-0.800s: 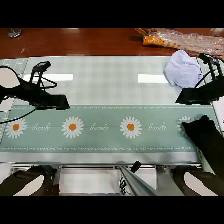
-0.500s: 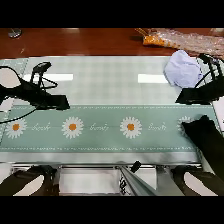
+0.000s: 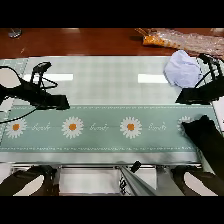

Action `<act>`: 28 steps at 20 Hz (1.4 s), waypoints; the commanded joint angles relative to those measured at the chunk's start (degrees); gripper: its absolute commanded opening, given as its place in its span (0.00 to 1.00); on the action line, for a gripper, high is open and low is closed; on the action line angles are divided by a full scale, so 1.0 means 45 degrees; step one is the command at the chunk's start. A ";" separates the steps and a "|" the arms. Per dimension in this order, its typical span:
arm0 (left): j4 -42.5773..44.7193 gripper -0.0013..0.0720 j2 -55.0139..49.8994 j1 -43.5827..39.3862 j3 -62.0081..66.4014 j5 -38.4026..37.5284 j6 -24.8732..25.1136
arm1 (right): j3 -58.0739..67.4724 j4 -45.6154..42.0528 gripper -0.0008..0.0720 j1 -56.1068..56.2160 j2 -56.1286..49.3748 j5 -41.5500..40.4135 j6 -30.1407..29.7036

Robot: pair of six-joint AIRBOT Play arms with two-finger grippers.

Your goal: Fold the shirts.

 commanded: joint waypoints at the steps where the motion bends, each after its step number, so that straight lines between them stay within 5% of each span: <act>1: -0.0053 0.96 -0.0010 0.0005 -0.0005 0.0029 0.0000 | -0.0005 0.0175 0.83 0.0010 -0.0005 -0.0282 0.0019; 8: -0.0223 0.96 -0.0126 -0.0005 -0.0005 0.0078 0.0005 | -0.0005 0.1904 0.83 0.0015 -0.0005 -0.1564 -0.0092; 13: -0.0209 0.96 -0.0160 0.0005 -0.0005 0.0097 0.0019 | -0.0005 0.2720 0.81 0.0005 -0.0005 -0.4619 -0.0865; 16: 0.0010 0.96 -0.0155 0.0005 -0.0005 0.0083 0.0253 | 0.0471 -0.0816 0.81 -0.0053 -0.0340 -0.7762 0.2035; 18: 0.0005 0.96 -0.0155 0.0005 0.0000 0.0087 0.0253 | 0.1477 -0.2074 0.81 -0.0578 -0.1486 -0.7820 0.2909; 28: -0.0233 0.96 -0.0160 0.0000 0.0000 0.0389 0.0389 | 0.6601 -0.0559 0.82 -0.3342 -0.7839 -0.7043 0.3322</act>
